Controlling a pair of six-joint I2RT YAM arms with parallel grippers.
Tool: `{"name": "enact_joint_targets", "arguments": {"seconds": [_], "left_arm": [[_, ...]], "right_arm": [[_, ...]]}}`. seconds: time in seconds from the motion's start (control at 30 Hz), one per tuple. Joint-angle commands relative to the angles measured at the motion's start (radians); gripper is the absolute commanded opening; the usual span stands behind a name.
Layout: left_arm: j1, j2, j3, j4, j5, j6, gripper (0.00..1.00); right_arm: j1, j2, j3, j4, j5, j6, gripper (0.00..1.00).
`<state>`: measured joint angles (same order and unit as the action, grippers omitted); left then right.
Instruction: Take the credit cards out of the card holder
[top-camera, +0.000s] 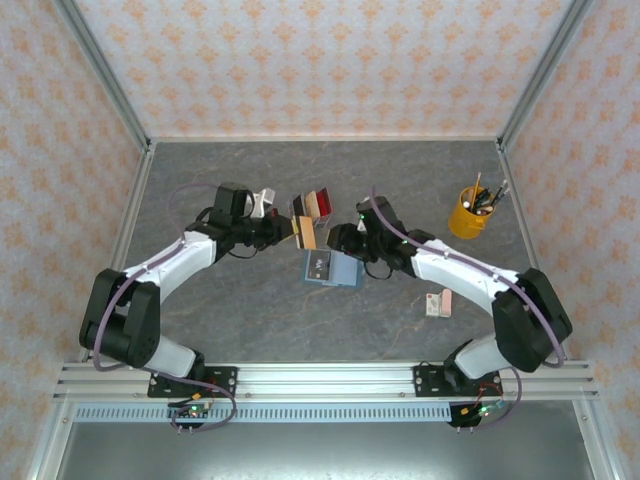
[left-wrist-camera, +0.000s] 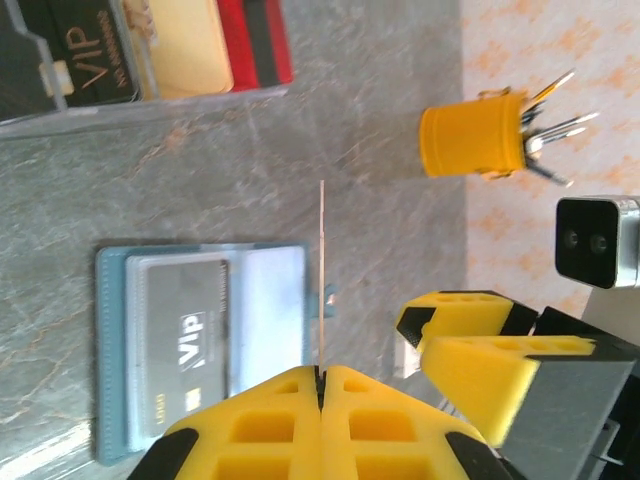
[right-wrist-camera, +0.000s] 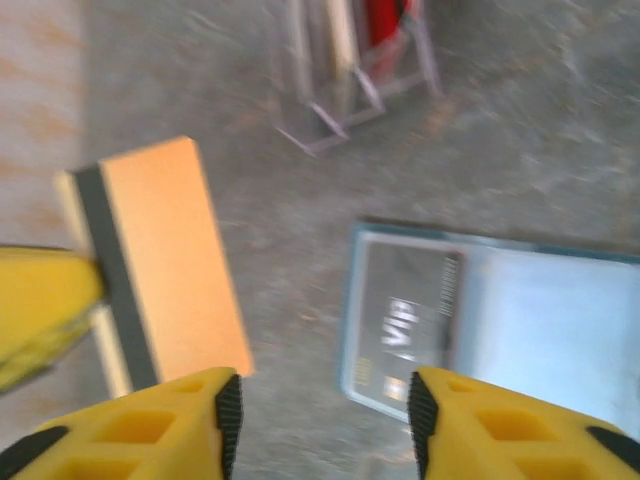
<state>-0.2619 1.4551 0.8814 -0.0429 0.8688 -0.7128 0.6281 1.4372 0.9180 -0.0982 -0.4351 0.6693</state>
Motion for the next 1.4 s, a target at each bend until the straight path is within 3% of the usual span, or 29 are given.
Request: {"name": "enact_joint_targets", "arguments": {"seconds": [0.0, 0.2, 0.33, 0.7, 0.8, 0.83, 0.87, 0.97, 1.13, 1.37], "left_arm": [[0.004, -0.041, 0.008, 0.141, 0.044, -0.173, 0.0], [0.003, -0.029, 0.021, 0.284, 0.041, -0.391, 0.0], [0.004, -0.022, 0.01, 0.366, 0.045, -0.474, 0.0], [0.008, -0.032, 0.021, 0.25, 0.049, -0.425, 0.0], [0.013, -0.044, 0.047, 0.133, 0.039, -0.352, 0.0], [0.014, -0.052, 0.072, 0.028, 0.012, -0.292, 0.04], [0.013, -0.063, 0.112, -0.108, -0.039, -0.212, 0.17], [0.02, -0.086, 0.204, -0.417, -0.2, -0.037, 0.37], [0.055, -0.123, 0.263, -0.626, -0.357, 0.077, 0.69], [0.094, -0.191, 0.29, -0.811, -0.591, 0.223, 0.91]], "right_arm": [[-0.043, 0.002, -0.001, 0.183, -0.165, 0.11, 0.58], [-0.08, 0.078, 0.015, 0.444, -0.328, 0.313, 0.62], [-0.089, 0.131, 0.032, 0.566, -0.387, 0.412, 0.56], [-0.113, 0.155, 0.038, 0.639, -0.43, 0.448, 0.22], [-0.113, 0.156, 0.054, 0.582, -0.423, 0.382, 0.05], [-0.113, 0.152, 0.067, 0.535, -0.408, 0.342, 0.01], [-0.113, 0.145, 0.083, 0.466, -0.379, 0.292, 0.0], [-0.103, 0.131, 0.157, 0.193, -0.238, 0.101, 0.0], [-0.025, 0.198, 0.331, -0.135, 0.083, -0.151, 0.0], [0.079, 0.365, 0.529, -0.259, 0.445, -0.276, 0.0]]}}
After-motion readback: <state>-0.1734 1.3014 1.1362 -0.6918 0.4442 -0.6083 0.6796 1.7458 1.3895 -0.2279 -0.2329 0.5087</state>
